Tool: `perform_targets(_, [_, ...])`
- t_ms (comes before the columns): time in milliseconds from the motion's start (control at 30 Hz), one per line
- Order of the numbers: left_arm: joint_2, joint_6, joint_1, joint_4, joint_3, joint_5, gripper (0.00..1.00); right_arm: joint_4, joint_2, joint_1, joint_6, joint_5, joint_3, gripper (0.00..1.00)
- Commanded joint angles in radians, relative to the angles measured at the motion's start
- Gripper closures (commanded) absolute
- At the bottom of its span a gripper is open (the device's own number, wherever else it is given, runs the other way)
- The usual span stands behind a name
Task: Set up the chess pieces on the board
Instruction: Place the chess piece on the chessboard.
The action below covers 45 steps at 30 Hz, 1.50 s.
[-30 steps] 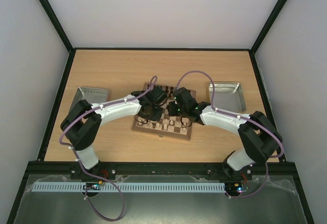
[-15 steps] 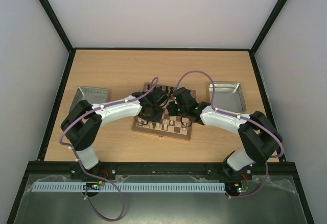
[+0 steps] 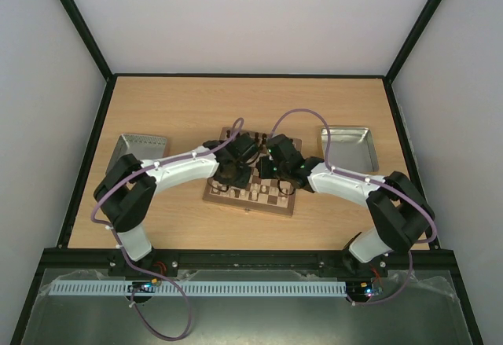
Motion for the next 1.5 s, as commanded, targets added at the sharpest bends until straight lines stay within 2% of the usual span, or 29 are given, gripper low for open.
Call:
perform_targets(0, [-0.024, -0.020, -0.002, -0.026, 0.066, -0.008, 0.61, 0.016, -0.050, -0.004, 0.009, -0.001, -0.005, 0.93])
perform_targets(167, [-0.101, -0.066, 0.018, 0.002, 0.078, -0.011, 0.59, 0.002, -0.100, -0.005, 0.022, -0.018, 0.006, 0.93])
perform_targets(300, [-0.231, -0.137, 0.086, 0.084, -0.006, -0.003, 0.58, -0.023, -0.140, -0.004, 0.023, -0.039, 0.028, 0.93])
perform_targets(400, [-0.366, -0.213, 0.155, 0.190, -0.112, 0.054, 0.54, -0.032, -0.167, -0.004, 0.025, -0.074, 0.044, 0.93])
perform_targets(533, [-0.545, -0.363, 0.236, 0.388, -0.278, 0.199, 0.37, -0.034, -0.197, -0.005, 0.026, -0.148, 0.073, 0.93])
perform_targets(667, [-0.634, -0.525, 0.258, 0.557, -0.351, 0.309, 0.26, -0.040, -0.219, -0.005, 0.048, -0.214, 0.118, 0.93])
perform_targets(867, [-0.635, -0.822, 0.286, 0.821, -0.437, 0.448, 0.18, -0.009, -0.248, -0.005, 0.041, -0.312, 0.150, 0.92])
perform_targets(1033, [-0.605, -1.107, 0.306, 1.094, -0.523, 0.490, 0.14, 0.047, -0.274, -0.005, 0.053, -0.355, 0.138, 0.92])
perform_targets(1200, [-0.548, -1.333, 0.305, 1.265, -0.557, 0.515, 0.11, 0.102, -0.296, -0.005, 0.067, -0.391, 0.124, 0.92])
perform_targets(1333, [-0.498, -1.472, 0.300, 1.396, -0.584, 0.550, 0.13, 0.143, -0.312, -0.005, 0.071, -0.408, 0.108, 0.91])
perform_targets(1467, [-0.483, -1.545, 0.298, 1.467, -0.604, 0.543, 0.23, 0.156, -0.315, -0.004, 0.067, -0.414, 0.103, 0.91])
